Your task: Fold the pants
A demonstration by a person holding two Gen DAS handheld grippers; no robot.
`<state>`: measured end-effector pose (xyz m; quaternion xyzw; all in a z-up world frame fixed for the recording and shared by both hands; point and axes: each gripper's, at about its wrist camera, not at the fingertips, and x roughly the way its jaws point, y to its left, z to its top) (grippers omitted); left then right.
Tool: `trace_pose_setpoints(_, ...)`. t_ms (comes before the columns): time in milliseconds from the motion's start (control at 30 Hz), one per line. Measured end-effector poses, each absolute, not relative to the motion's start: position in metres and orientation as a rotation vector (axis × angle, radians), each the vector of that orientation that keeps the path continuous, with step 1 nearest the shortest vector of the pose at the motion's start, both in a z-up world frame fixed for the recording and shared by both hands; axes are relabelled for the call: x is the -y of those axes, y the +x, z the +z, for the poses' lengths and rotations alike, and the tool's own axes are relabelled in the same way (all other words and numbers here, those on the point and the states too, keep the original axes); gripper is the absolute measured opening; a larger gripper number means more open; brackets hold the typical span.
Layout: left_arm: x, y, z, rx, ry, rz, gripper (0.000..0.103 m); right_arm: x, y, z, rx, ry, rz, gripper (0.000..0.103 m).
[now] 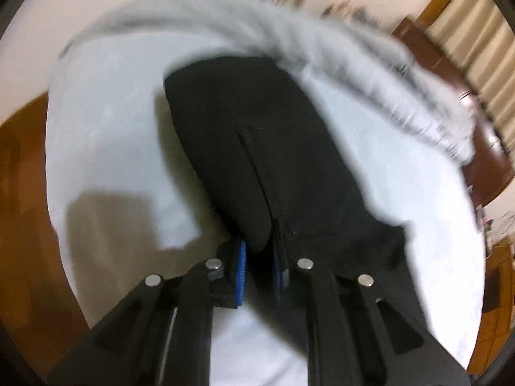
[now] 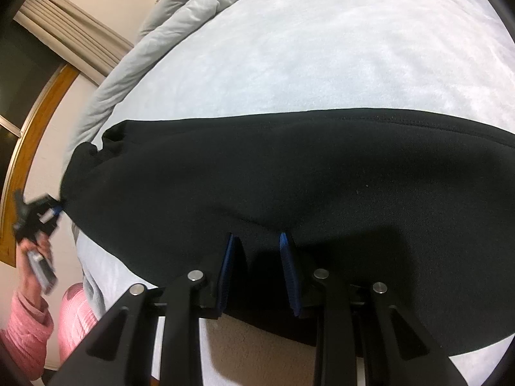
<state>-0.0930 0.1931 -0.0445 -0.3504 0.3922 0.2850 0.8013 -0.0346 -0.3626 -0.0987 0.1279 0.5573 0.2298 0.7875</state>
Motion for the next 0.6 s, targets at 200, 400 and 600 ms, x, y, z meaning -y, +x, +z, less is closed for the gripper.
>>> trace_pose_setpoints(200, -0.197, -0.101, -0.037, -0.826, -0.796, 0.591, 0.026, 0.361, -0.037, -0.094, -1.191, 0.265, 0.486, 0.033)
trace_pose_setpoints(400, -0.178, -0.112, 0.008, -0.754, -0.682, 0.593, 0.033, 0.328, -0.046, -0.060, -1.130, 0.167, 0.523, 0.035)
trace_pose_setpoints(600, -0.153, -0.063, -0.008, -0.869, -0.452, 0.489, 0.038, 0.292, -0.039, -0.090, -1.233, 0.106, 0.493, 0.034)
